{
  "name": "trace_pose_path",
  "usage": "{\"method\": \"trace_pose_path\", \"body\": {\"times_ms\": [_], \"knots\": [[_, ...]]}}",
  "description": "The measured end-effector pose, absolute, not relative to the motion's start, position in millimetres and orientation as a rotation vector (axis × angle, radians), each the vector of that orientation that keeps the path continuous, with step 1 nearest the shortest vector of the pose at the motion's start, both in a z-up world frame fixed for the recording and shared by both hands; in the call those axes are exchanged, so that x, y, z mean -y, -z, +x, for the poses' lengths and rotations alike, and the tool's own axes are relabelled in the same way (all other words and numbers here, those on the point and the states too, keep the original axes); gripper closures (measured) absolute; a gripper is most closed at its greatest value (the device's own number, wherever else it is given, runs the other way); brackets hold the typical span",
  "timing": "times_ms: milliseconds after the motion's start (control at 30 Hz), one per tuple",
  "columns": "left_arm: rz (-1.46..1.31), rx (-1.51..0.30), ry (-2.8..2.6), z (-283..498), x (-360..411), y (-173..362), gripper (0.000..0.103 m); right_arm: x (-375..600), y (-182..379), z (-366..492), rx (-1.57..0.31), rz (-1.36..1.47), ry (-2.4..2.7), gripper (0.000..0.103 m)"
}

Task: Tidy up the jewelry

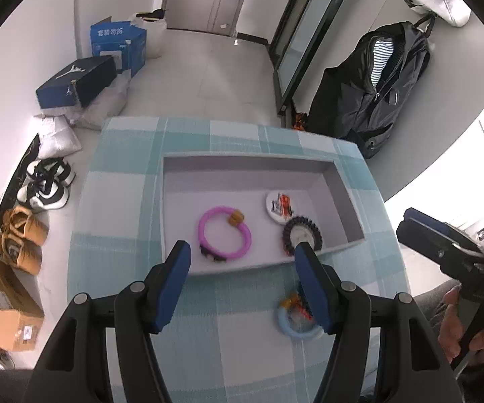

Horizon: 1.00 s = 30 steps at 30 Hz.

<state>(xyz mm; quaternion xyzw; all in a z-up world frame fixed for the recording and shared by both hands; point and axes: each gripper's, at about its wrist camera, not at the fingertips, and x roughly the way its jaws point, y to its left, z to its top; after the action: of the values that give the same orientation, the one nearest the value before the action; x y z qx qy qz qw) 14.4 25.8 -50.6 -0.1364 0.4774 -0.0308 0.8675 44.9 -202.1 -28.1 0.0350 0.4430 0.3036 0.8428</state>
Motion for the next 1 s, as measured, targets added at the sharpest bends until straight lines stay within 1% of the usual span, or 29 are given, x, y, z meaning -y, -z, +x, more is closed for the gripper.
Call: {"method": "trace_pose_path", "body": {"times_ms": [233,633,1000], "knots": [[-0.251,-1.01,0.065,-4.7,-20.2,61.1,0.043,204.1,52.4,26.5,-1.001,0.082,-0.664,0.014],[-0.232,-1.159,0.092,-8.5,-14.9,98.4,0.043,184.2,93.2,16.6,-1.113,0.06,-0.691,0.014],[-0.242,-1.164,0.063,-8.5,-21.0,102.1,0.042,161.5,107.2,16.2,-1.139,0.022,-0.716,0.014]]}}
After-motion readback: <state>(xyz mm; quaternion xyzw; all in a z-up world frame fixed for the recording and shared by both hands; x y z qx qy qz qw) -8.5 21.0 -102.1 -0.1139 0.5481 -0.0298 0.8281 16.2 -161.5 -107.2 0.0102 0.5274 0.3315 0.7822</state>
